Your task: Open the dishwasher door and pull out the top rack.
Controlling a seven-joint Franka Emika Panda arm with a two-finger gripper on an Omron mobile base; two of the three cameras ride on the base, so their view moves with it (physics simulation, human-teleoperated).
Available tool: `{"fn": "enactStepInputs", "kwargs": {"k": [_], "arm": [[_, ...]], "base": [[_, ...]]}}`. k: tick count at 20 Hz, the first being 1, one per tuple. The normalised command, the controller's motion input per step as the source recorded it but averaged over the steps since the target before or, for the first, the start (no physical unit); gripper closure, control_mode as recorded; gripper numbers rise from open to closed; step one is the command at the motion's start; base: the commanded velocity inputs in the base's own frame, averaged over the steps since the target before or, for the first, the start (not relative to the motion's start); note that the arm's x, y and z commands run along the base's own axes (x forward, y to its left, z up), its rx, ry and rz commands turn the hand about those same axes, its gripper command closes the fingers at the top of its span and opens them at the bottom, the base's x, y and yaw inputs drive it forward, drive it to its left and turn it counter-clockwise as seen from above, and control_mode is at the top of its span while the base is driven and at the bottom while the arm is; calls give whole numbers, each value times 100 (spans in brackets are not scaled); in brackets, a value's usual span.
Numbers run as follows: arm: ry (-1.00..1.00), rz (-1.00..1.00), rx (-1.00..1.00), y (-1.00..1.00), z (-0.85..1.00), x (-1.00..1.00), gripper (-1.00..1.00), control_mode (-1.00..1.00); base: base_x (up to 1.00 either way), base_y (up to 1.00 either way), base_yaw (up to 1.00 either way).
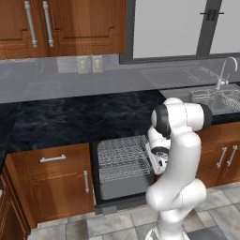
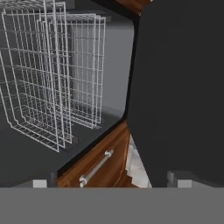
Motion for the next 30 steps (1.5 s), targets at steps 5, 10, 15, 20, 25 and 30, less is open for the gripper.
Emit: {"fn": "enactStepInputs", "kwargs": {"k": [5, 10, 15, 20, 25, 30], "arm": [[-16, 0, 0, 0, -13, 27, -100, -100], [-10, 0, 0, 0, -40, 41, -100, -100], [-11, 0, 0, 0, -54, 36, -100, -100], [-15, 0, 0, 0, -18, 31, -100, -100], [-17, 0, 1, 0, 0, 29, -100, -100], [-13, 0, 1, 0, -6, 34, -100, -100]], "base": [[0, 0, 0], [0, 0, 0], [0, 0, 0], [0, 0, 0], [0, 0, 0], [0, 0, 0]]}}
